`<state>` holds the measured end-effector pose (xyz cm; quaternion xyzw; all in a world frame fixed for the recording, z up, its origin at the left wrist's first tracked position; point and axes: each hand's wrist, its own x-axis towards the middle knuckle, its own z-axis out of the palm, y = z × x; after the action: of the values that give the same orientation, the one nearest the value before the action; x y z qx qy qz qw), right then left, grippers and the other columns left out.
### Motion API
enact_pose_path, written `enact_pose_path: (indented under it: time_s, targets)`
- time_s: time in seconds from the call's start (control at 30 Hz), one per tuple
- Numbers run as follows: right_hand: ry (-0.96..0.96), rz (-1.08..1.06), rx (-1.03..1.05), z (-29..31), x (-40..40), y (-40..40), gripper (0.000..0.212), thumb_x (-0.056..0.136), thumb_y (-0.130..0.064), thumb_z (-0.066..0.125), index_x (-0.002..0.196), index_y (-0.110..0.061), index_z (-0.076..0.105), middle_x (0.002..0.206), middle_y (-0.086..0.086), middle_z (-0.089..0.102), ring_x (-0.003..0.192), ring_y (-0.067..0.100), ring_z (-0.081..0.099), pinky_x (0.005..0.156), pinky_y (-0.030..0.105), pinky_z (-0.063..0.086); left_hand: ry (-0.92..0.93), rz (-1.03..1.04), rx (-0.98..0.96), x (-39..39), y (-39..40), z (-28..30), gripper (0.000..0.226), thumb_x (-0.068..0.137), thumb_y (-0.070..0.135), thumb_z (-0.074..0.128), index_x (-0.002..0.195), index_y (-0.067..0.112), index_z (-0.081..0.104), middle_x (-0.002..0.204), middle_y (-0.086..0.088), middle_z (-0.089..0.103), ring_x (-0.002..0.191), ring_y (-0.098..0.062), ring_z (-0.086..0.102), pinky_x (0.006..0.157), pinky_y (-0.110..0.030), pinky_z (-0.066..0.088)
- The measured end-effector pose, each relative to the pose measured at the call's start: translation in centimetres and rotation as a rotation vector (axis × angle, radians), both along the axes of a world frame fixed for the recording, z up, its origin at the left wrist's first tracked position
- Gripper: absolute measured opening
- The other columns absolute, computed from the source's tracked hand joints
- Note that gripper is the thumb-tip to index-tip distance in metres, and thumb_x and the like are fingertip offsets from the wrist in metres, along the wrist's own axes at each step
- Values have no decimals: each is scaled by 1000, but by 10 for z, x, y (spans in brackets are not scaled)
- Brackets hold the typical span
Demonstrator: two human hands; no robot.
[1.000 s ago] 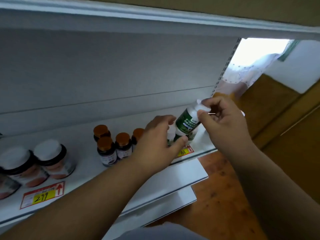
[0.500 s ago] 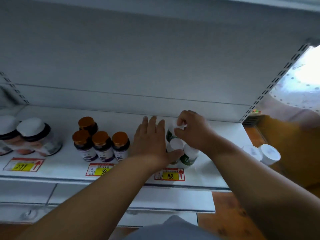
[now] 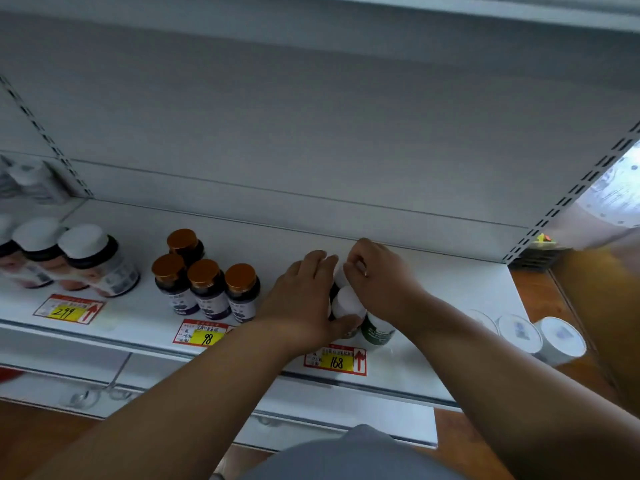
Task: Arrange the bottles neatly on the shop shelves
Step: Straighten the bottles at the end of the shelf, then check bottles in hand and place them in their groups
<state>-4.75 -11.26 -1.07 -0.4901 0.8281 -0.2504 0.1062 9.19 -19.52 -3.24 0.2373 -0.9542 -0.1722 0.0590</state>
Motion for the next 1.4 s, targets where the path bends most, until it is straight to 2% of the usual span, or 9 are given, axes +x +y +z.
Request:
enact_pose_path:
  time_s: [0.2,0.4,0.63,0.8,0.93,1.1,1.17,1.3,1.4]
  targets:
    - [22,45,29,1,2,-1,8,96,-25,40,101,-22,45,92,-1,53,78,18,52,56,25,32,11,-18,9,1,-1,4,102,78,72,56,154,24,8,161,3,6,145,-21,15,115,-35,21]
    - [114,79,-7,28,8,0,24,98,-25,41,120,-18,49,115,3,58,101,19,56,84,34,48,52,13,0,14,-5,28,102,80,74,51,154,27,0,162,7,-1,147,-15,5,117,-33,9]
    - [121,76,-183,59,71,-33,18,96,-27,45,112,-23,53,110,-6,57,102,11,54,78,28,44,340,136,-95,94,-37,62,71,84,58,49,138,12,48,136,-7,53,119,-26,52,96,-30,40]
    - [125,144,-222,82,173,-98,17,95,-29,47,110,-23,54,108,-7,55,96,10,49,74,26,36,368,297,-79,206,-97,70,50,87,46,61,129,19,53,121,-2,57,110,-21,55,88,-35,47]
    - [70,272,-318,92,274,-163,15,91,-27,53,104,-20,57,102,-2,58,94,16,54,75,27,41,375,432,-134,312,-143,69,51,86,45,63,130,21,53,121,3,57,108,-17,55,85,-29,43]
    - [-68,389,-332,96,376,-236,5,92,-28,53,95,-25,55,94,-13,53,79,1,56,71,27,52,314,550,-146,419,-185,71,51,89,47,60,133,24,48,124,6,54,111,-14,54,91,-32,46]
    - [-87,422,-325,96,401,-263,8,90,-31,55,96,-26,56,91,-17,50,87,9,54,75,40,55,286,580,-144,446,-202,68,53,89,50,58,135,26,46,125,9,52,112,-12,52,92,-31,45]
    - [-5,405,-252,91,421,-324,17,90,-35,56,103,-25,58,100,-11,54,96,13,55,79,27,44,276,599,-161,471,-245,61,53,90,51,55,136,26,46,131,7,51,120,-13,48,98,-29,41]
    - [72,358,-140,77,407,-384,27,88,-38,57,111,-24,58,115,1,56,102,20,56,86,30,45,271,579,-156,471,-283,58,52,89,51,53,134,25,48,126,5,54,117,-16,48,96,-31,41]
